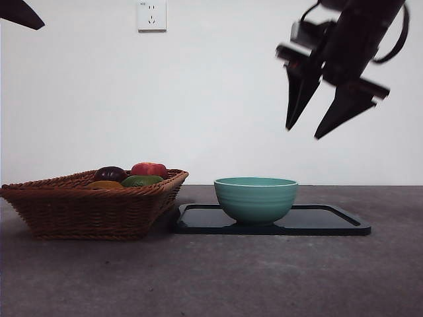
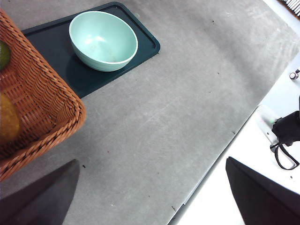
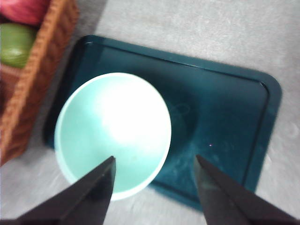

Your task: Pick up the wifruite, put it on the bowl, pick up the plate, put it on desk

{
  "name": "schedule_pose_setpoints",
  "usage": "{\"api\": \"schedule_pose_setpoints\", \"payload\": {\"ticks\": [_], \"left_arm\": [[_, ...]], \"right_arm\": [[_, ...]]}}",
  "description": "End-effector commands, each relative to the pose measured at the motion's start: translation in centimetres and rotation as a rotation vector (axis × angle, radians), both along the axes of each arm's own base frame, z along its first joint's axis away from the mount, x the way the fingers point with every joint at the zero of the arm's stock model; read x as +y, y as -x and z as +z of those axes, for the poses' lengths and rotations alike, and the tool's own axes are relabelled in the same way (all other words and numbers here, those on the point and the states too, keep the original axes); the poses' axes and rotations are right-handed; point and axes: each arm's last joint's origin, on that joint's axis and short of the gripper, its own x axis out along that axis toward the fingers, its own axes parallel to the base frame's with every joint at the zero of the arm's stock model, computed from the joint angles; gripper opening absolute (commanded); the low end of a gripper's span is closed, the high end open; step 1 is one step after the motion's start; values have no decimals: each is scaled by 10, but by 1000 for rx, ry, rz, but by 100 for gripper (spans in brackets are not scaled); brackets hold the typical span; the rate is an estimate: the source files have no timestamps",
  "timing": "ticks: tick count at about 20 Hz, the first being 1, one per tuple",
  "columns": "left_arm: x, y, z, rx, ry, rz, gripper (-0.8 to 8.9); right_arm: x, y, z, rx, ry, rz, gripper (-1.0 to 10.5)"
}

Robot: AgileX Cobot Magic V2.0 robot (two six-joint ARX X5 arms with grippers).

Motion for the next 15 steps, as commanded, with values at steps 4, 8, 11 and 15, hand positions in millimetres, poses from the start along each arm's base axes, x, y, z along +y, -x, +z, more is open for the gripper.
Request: {"api": "schedule_pose_setpoints", "payload": {"ticks": [4, 8, 11, 15], "left_arm": [[-1, -1, 3, -24, 6, -18, 496], [-1, -1, 3, -24, 5, -18, 496], [-1, 0, 3, -28, 3, -22, 496], [-1, 0, 3, -24, 1, -22, 496]], "right_arm": [[10, -22, -31, 49, 21, 17, 266], [16, -31, -52, 79, 31, 25, 266], [24, -37, -66, 86, 36, 37, 262], [28, -41, -77, 80, 81, 19, 123]]}}
